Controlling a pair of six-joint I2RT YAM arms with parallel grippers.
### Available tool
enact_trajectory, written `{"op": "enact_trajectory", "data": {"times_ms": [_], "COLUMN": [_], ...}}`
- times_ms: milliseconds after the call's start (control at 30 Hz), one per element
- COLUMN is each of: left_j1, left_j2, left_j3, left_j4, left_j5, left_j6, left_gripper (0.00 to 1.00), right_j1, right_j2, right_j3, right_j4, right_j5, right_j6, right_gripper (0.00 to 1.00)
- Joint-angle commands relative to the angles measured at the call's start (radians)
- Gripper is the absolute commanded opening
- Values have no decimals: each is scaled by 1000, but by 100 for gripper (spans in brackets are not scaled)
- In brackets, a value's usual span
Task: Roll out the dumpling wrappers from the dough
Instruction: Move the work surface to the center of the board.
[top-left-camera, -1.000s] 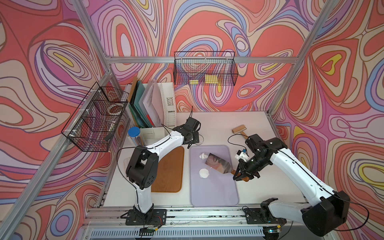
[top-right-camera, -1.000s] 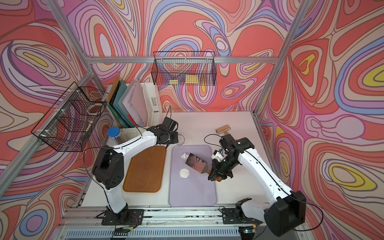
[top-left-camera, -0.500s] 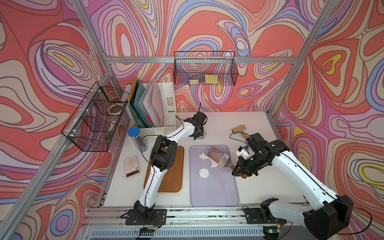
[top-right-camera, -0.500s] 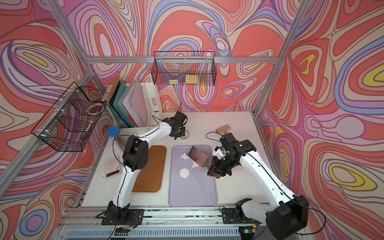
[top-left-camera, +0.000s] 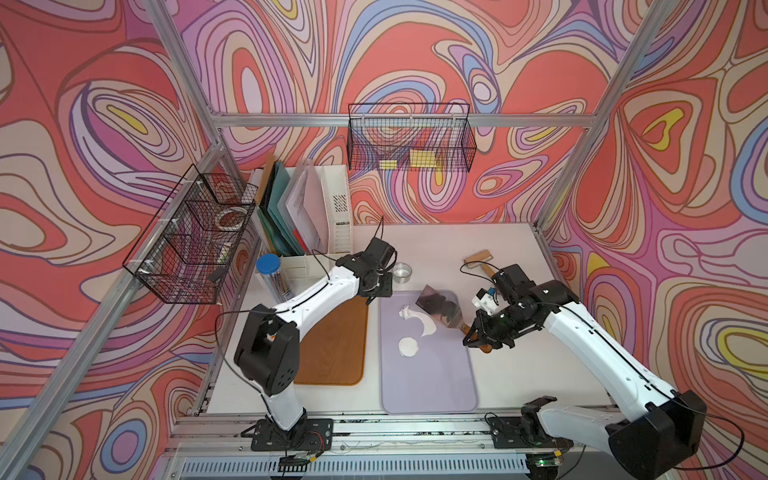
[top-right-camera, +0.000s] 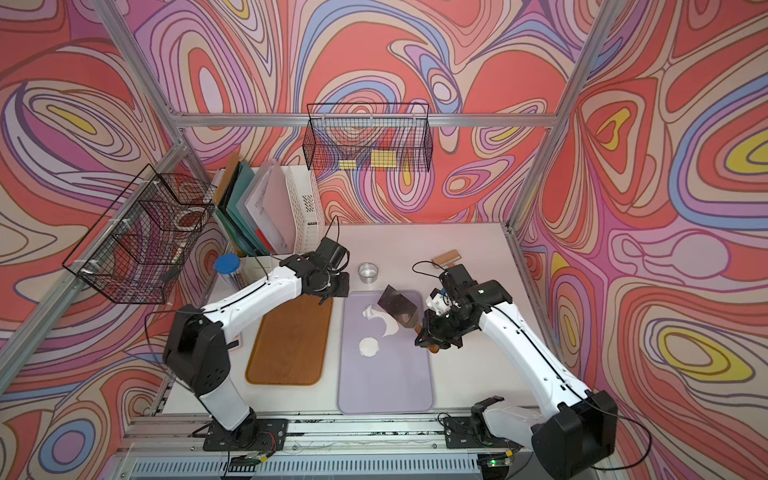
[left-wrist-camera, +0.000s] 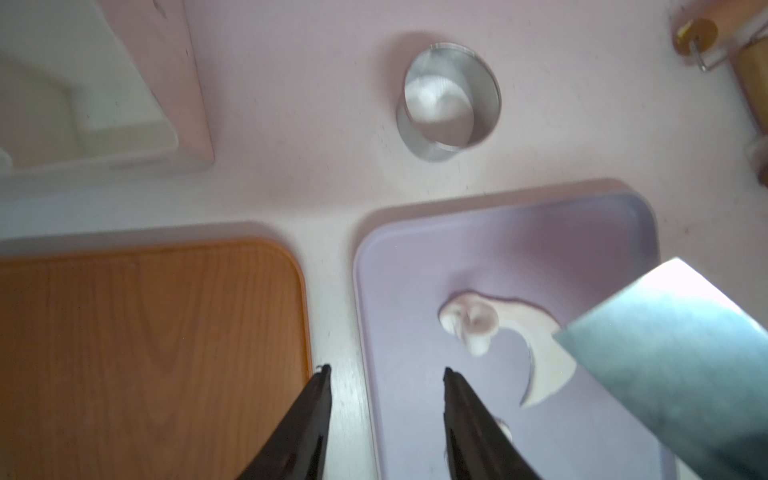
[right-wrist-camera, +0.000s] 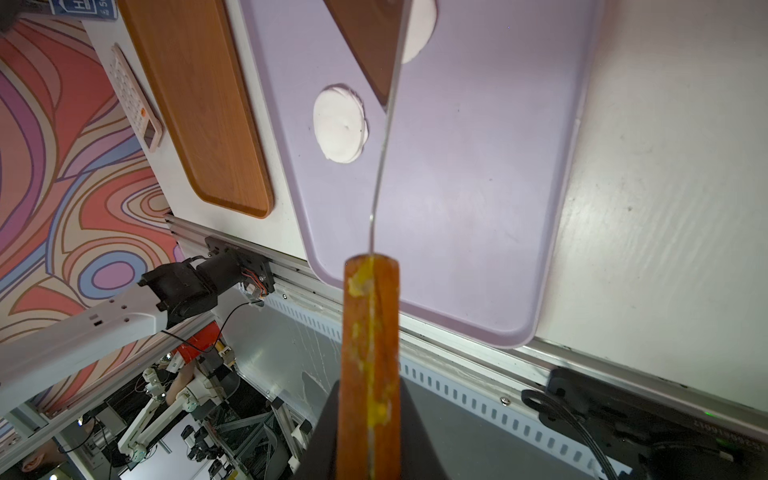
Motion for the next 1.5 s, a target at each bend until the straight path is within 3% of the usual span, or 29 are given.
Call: {"op": "enact_trajectory", "data": {"times_ms": [0,233,433,600,767,967,1100,1200,1367,1467], "left_j1": [-43,-63,-62,-39,-16,38,40,40,57,119], "left_j2": [-3,66,196,272,332,410,441,390,158,-16], "left_j3": [-156,-220,-135,-81,3,109,169,141,25,-79], "left_j4": [27,100,130,140,130,115,84,94,128,204], "left_j5": [60,85,82,21,-31,-51,-40,-9,19,151], "left_j6": [-65,-112,-128,-132,-116,-105,-96,-97,-54,-19], "left_gripper": [44,38,32,9,1,1,16,28,54,66], "right_j1": [2,2,3,3,3,3,3,3,-21,-58], "right_j2": [10,10,-8,-13,-4,-6,9,17,59,87], "right_j3": [-6,-6,-22,-7,5,-2,-5,-20,-57,-105], "right_j4": [81,92,91,85,81,102,133,191,313,441], "right_j5": [-14,-26,-23,-10,-9,-15,-36,-88,-214,-333], "right_j6": [-10,-15,-10,-14,-20,-4,2,4,-42,-40], "right_gripper": [0,0,0,0,0,0,0,0,0,0]}}
